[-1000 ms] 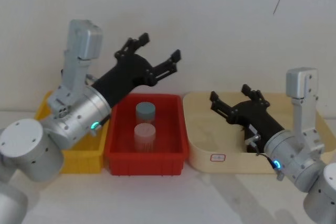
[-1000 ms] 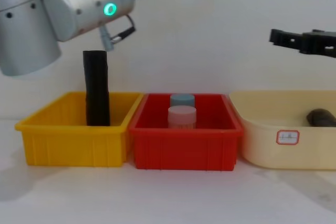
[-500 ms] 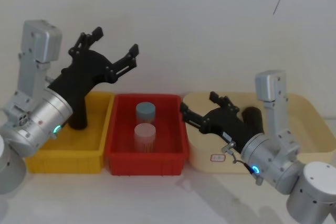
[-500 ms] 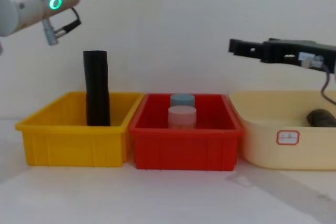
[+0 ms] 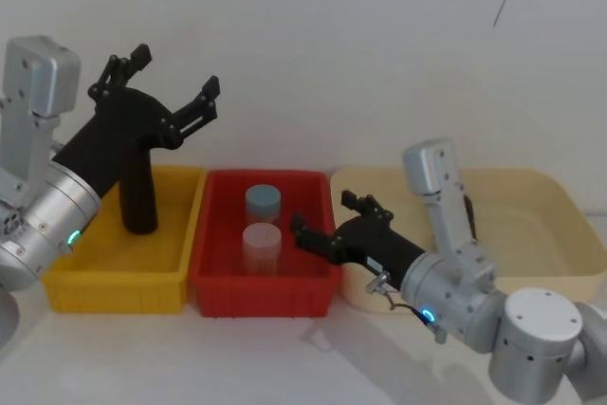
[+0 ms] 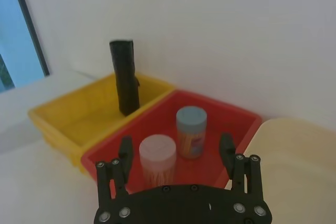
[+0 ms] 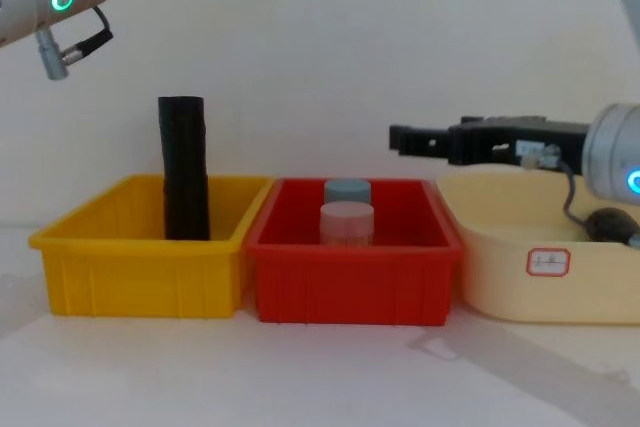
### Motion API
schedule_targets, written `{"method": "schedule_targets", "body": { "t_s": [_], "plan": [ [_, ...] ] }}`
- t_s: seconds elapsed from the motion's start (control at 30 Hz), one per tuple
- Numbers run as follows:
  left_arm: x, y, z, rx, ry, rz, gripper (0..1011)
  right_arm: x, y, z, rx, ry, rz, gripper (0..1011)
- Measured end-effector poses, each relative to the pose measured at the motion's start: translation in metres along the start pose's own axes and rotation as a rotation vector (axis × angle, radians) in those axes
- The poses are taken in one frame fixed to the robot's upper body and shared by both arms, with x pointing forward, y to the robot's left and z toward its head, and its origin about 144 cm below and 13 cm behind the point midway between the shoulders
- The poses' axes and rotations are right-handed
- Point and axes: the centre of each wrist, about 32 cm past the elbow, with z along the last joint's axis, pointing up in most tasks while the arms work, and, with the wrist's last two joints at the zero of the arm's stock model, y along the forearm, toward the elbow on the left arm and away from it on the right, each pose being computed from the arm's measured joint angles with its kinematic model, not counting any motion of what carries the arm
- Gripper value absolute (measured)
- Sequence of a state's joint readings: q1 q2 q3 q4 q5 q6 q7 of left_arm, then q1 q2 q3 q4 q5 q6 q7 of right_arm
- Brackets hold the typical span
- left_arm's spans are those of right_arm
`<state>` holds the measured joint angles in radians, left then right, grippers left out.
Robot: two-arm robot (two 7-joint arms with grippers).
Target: Pick up the garbage bag with the one hand and transfer it to the other hand.
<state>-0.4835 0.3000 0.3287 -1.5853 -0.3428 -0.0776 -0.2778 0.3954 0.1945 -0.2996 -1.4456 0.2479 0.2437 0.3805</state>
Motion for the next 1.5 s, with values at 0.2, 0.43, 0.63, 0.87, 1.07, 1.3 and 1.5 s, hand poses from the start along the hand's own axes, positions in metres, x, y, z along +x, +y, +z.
{"method": "schedule_targets", "body": {
  "t_s": [0.2,0.43,0.63,0.87,1.07,1.3,1.5],
  "plan": [
    [0.001,0.003,0.001,0.002,-0.009,0.009,1000,0.0,0.01,-0.003,-0.051,-0.032,0.002,1000],
    [0.002,0.005,0.002,0.002,-0.015,0.016,1000,-0.001,0.028,-0.006,-0.117,-0.083,0.008,1000],
    [0.002,0.006,0.003,0.002,-0.019,0.02,1000,-0.004,0.042,-0.008,-0.155,-0.114,0.022,1000],
    [0.003,0.006,0.004,0.002,-0.021,0.022,1000,-0.005,0.053,-0.01,-0.179,-0.138,0.039,1000],
    [0.003,0.007,0.004,0.002,-0.022,0.023,1000,-0.006,0.062,-0.011,-0.194,-0.156,0.049,1000],
    [0.003,0.007,0.004,0.002,-0.023,0.024,1000,-0.004,0.07,-0.011,-0.204,-0.165,0.054,1000],
    [0.003,0.007,0.004,0.002,-0.023,0.025,1000,-0.004,0.077,-0.01,-0.212,-0.162,0.056,1000]
  ]
}}
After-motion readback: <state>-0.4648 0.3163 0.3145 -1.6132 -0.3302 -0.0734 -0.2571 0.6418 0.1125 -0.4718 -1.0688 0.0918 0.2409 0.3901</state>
